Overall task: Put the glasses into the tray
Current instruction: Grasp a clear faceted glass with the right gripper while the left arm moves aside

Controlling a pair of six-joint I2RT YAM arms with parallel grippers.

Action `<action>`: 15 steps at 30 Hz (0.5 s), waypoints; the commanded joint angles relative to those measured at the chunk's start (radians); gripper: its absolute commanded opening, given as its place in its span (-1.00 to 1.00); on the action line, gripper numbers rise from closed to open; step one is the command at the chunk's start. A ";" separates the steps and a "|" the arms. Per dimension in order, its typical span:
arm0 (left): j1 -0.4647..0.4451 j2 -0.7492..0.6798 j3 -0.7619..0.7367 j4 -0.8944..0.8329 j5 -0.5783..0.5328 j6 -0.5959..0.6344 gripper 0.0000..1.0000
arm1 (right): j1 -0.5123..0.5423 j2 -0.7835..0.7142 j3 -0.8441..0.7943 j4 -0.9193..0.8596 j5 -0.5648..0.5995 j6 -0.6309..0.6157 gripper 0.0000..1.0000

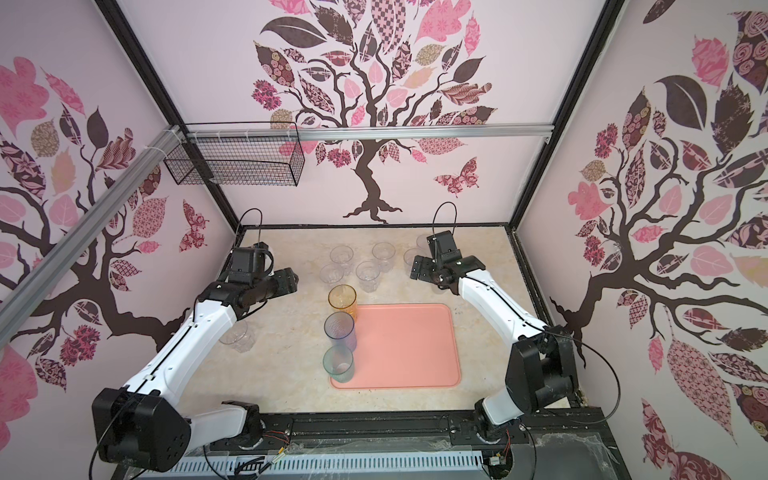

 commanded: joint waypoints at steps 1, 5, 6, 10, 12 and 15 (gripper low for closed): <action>0.003 0.032 -0.010 0.078 0.059 -0.038 0.48 | -0.005 0.069 0.098 -0.025 0.012 0.013 0.95; 0.003 0.060 -0.031 0.112 0.127 -0.057 0.44 | -0.003 0.182 0.210 -0.036 0.024 0.014 0.95; 0.004 0.063 -0.040 0.120 0.130 -0.057 0.44 | -0.003 0.208 0.234 -0.038 0.035 0.011 0.95; 0.003 0.089 -0.046 0.125 0.131 -0.062 0.43 | -0.003 0.336 0.358 -0.083 0.064 -0.013 0.98; 0.004 0.093 -0.039 0.108 0.132 -0.050 0.43 | -0.003 0.394 0.416 -0.114 0.080 -0.027 0.99; 0.002 0.099 -0.048 0.117 0.132 -0.051 0.46 | -0.001 0.468 0.483 -0.148 0.111 -0.042 0.99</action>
